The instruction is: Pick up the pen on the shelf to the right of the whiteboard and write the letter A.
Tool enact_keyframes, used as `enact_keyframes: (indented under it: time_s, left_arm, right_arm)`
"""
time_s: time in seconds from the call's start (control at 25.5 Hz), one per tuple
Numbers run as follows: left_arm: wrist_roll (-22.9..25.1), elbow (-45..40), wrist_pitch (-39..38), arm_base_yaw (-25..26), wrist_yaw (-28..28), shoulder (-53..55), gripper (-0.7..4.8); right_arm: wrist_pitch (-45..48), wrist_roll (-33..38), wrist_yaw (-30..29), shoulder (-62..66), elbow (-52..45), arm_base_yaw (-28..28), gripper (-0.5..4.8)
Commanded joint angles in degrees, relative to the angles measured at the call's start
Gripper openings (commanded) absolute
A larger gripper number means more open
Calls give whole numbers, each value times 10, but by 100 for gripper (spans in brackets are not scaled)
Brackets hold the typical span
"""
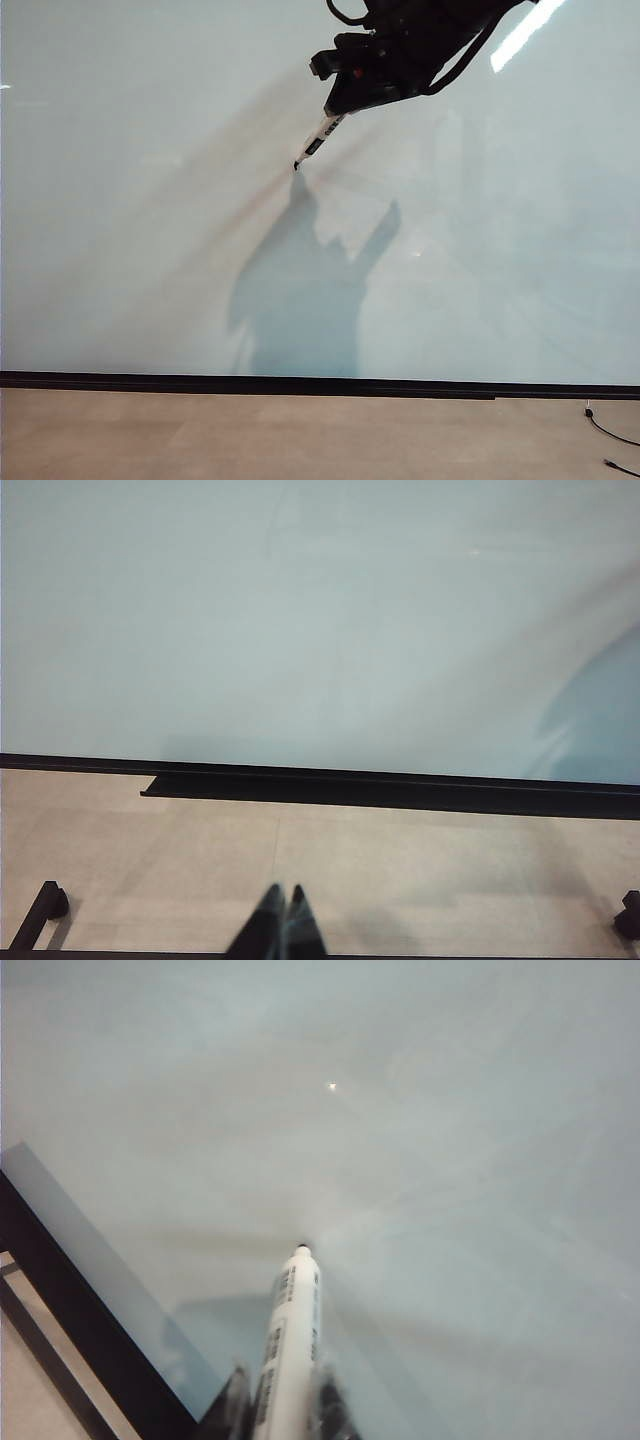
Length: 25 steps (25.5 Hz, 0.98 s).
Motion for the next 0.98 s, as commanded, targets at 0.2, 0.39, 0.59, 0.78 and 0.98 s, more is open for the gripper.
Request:
enact_keyframes:
  time_s: [0.2, 0.39, 0.59, 0.78, 0.98]
  left_arm:
    - [3, 1, 5, 0, 0, 0, -4]
    - [3, 1, 5, 0, 0, 0, -5]
    - [3, 1, 5, 0, 0, 0, -5]
    - [3, 1, 5, 0, 0, 0, -5]
    - [2, 1, 5, 0, 0, 0, -4]
  right_arm:
    - [9, -27, 54, -52, 6, -2, -5]
    - [5, -42, 79, -95, 6, -2, -5]
    - [0, -45, 82, -116, 6, -2, -4]
    - [-17, -40, 108, -150, -39, 59, -5]
    - [146, 83, 171, -190, -175, 112, -5]
